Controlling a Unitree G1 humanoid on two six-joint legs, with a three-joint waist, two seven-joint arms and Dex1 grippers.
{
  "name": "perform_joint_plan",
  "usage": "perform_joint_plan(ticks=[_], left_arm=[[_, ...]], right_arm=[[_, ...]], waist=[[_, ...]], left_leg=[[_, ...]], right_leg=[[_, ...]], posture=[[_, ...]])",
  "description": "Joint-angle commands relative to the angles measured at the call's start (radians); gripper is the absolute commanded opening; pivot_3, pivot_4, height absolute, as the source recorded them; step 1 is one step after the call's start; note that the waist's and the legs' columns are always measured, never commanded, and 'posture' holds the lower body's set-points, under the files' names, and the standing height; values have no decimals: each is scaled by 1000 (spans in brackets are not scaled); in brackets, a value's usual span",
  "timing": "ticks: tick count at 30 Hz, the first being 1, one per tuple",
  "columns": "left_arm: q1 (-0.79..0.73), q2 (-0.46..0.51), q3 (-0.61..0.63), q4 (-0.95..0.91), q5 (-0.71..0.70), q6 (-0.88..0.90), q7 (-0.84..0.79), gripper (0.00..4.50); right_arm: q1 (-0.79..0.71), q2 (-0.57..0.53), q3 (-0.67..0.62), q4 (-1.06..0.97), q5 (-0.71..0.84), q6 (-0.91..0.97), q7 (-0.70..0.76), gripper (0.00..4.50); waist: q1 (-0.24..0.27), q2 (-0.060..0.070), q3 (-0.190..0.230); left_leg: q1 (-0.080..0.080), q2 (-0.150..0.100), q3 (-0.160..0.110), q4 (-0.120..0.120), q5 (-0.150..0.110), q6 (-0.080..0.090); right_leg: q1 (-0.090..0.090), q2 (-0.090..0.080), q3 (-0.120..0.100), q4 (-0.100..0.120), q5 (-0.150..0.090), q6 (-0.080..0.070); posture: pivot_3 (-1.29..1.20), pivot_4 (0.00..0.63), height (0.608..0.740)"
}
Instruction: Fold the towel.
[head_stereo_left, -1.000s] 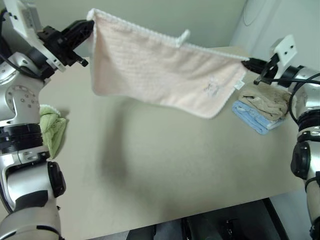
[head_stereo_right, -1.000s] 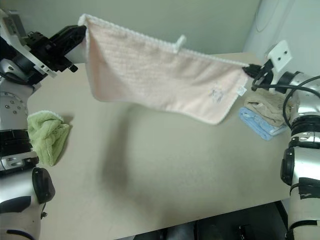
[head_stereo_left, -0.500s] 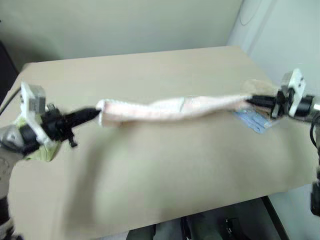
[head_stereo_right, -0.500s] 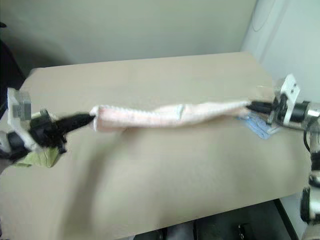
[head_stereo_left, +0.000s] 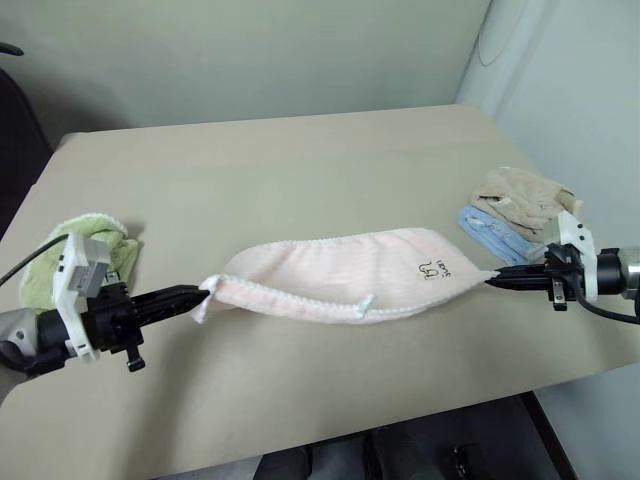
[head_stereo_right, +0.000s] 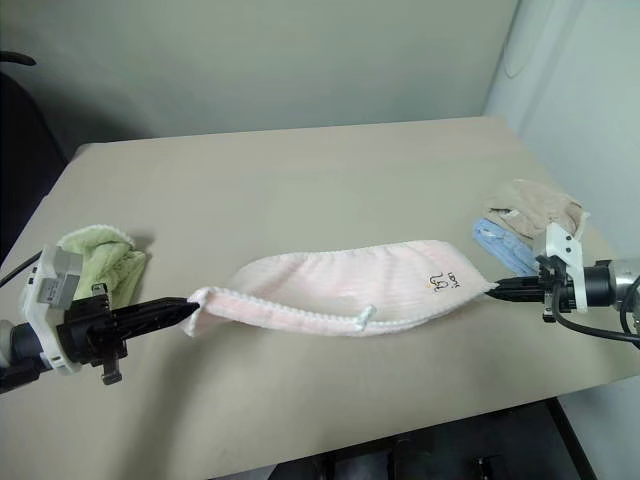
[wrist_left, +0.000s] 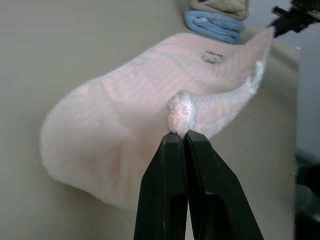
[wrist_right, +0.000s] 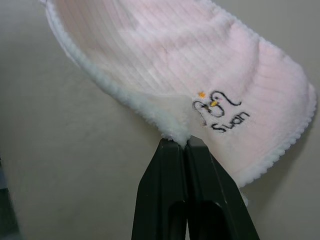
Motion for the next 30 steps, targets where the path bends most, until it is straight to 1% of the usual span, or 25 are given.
perform_joint_plan(ticks=[1, 3, 9, 11, 14, 17, 20, 25, 26, 28, 30], left_arm=[[-78, -29, -64, 65, 57, -41, 74, 45], [-147, -55, -107, 126, 96, -66, 121, 45], [-368, -102, -221, 358, 233, -133, 217, 45], [-415, -112, -256, 404, 272, -156, 226, 45], [-471, -128, -316, 481, 340, -185, 246, 45], [-480, -132, -379, 521, 406, -229, 227, 45], [-464, -123, -430, 543, 454, -250, 201, 45], [-469, -137, -437, 563, 469, -244, 190, 45], [-473, -143, -432, 569, 470, -243, 193, 253], [-478, -155, -415, 577, 458, -237, 196, 700], [-483, -165, -394, 578, 442, -236, 197, 1358]], right_arm=[[-99, 54, 59, 90, -92, -91, -67, 0], [-179, 104, 94, 183, -146, -118, -115, 0], [-398, 222, 176, 517, -305, -300, -236, 0], [-458, 259, 189, 611, -339, -342, -269, 0], [-524, 303, 205, 723, -382, -382, -310, 0], [-548, 326, 227, 789, -421, -432, -323, 0], [-563, 343, 231, 843, -450, -467, -349, 0], [-584, 359, 222, 894, -471, -496, -382, 0], [-587, 361, 222, 901, -474, -499, -385, 0], [-594, 362, 220, 915, -476, -499, -392, 453], [-599, 360, 215, 922, -473, -494, -387, 981]], waist=[[-1, 0, 0], [-1, 0, 0], [2, 0, 0], [2, 0, 0], [3, 0, 0], [3, 0, 0], [3, 0, 0], [2, 0, 0], [2, 0, 0], [3, 0, 0], [3, 0, 0]], left_leg=[[0, 0, 0, 0, 0, 0], [0, 0, 0, -1, -1, 1], [-3, 0, 0, -1, 0, 1], [-5, 0, 0, -1, 1, -1], [-9, 0, 0, -2, 5, -9], [-13, 0, 0, -3, 6, -10], [-20, 0, 0, -3, 7, -11], [-20, 0, 0, -4, 8, -12], [-20, 0, 0, -3, 8, -13], [-20, 0, 0, -3, 8, -12], [-20, 0, 0, -3, 8, -12]], right_leg=[[0, 0, 0, 0, 0, 0], [-1, 0, 0, 1, 0, 0], [-4, -1, -1, 1, 1, 1], [-6, -1, -1, 1, 1, 1], [-10, -1, -1, 0, 1, 1], [-14, -1, -1, 0, 1, 1], [-21, -1, -1, 0, 1, 1], [-22, -1, -1, 1, 1, 1], [-22, -1, -1, 1, 1, 0], [-22, -1, -1, 1, 1, 0], [-22, -1, -1, 1, 1, 0]], posture=[[0, 150, 740], [0, 150, 740], [0, 150, 740], [0, 150, 740], [0, 150, 740], [0, 150, 740], [0, 150, 740], [0, 150, 740], [0, 150, 740], [0, 150, 740], [0, 150, 740]])
